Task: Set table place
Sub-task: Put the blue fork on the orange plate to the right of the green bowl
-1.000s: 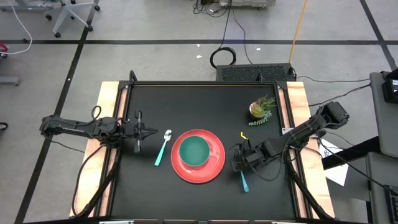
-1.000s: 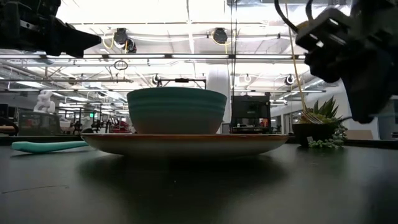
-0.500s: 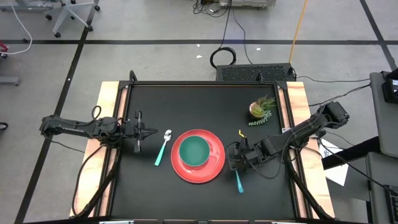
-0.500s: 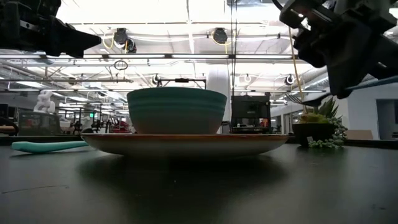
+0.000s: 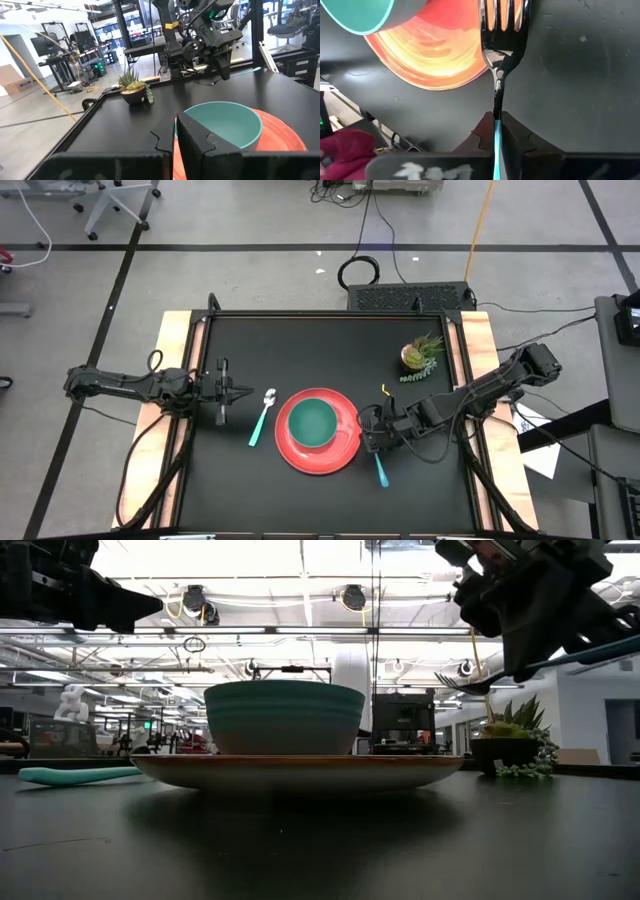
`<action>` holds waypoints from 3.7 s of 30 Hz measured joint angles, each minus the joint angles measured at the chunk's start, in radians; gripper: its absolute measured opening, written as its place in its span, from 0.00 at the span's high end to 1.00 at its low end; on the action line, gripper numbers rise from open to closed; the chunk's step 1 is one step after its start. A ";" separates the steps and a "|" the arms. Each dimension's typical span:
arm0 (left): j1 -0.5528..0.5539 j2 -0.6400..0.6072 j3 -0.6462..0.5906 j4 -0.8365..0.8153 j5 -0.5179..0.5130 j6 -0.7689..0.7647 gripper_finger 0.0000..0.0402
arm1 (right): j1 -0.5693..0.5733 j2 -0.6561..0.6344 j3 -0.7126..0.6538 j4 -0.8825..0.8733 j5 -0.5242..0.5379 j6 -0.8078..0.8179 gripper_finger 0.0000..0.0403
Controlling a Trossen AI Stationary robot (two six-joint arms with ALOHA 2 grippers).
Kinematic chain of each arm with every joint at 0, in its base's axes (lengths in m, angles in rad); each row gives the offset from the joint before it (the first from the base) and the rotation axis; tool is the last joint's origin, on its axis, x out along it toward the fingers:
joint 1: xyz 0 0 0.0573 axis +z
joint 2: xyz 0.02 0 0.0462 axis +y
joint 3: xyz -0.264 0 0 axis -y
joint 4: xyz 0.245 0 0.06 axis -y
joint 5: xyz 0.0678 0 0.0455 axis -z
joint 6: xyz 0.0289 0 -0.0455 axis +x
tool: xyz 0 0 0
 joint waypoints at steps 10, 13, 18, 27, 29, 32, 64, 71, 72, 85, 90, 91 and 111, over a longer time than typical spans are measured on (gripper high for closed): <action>0.000 0.000 0.000 0.000 0.000 -0.004 0.94 | 0.000 0.000 0.000 -0.012 0.000 -0.003 1.00; 0.000 0.000 0.000 -0.001 0.000 -0.004 0.94 | 0.000 0.000 0.000 -0.012 0.000 -0.003 1.00; 0.000 0.000 0.000 -0.002 0.000 -0.004 0.94 | 0.000 0.000 0.000 -0.013 0.000 -0.003 1.00; 0.000 0.000 0.000 -0.014 0.000 -0.008 0.94 | -0.057 0.001 0.000 0.067 0.005 -0.058 1.00; 0.000 0.000 0.000 -0.018 0.000 -0.008 0.94 | -0.078 0.008 0.000 0.098 0.007 -0.077 1.00; 0.000 0.000 0.000 -0.020 0.000 -0.009 0.94 | -0.104 0.009 -0.001 0.117 0.010 -0.106 1.00; 0.000 0.000 0.000 -0.035 0.000 -0.007 0.94 | -0.187 0.009 -0.001 0.142 -0.004 -0.199 1.00; 0.000 0.000 0.000 -0.038 0.000 -0.009 0.94 | -0.185 0.020 -0.013 0.143 -0.001 -0.188 1.00; 0.000 0.000 0.000 -0.038 0.000 -0.009 0.94 | -0.185 0.025 -0.018 0.142 -0.001 -0.181 1.00; 0.000 0.000 0.000 -0.045 0.000 -0.016 0.94 | -0.228 0.072 -0.025 0.225 -0.001 -0.222 1.00; 0.000 0.000 0.000 -0.046 0.000 -0.025 0.94 | -0.267 0.083 -0.025 0.239 -0.001 -0.269 1.00; 0.000 0.000 0.000 -0.046 0.000 -0.026 0.94 | -0.274 0.086 -0.025 0.241 -0.001 -0.280 1.00; 0.000 0.000 0.000 -0.049 0.000 -0.026 0.94 | -0.295 0.102 -0.026 0.263 -0.004 -0.325 1.00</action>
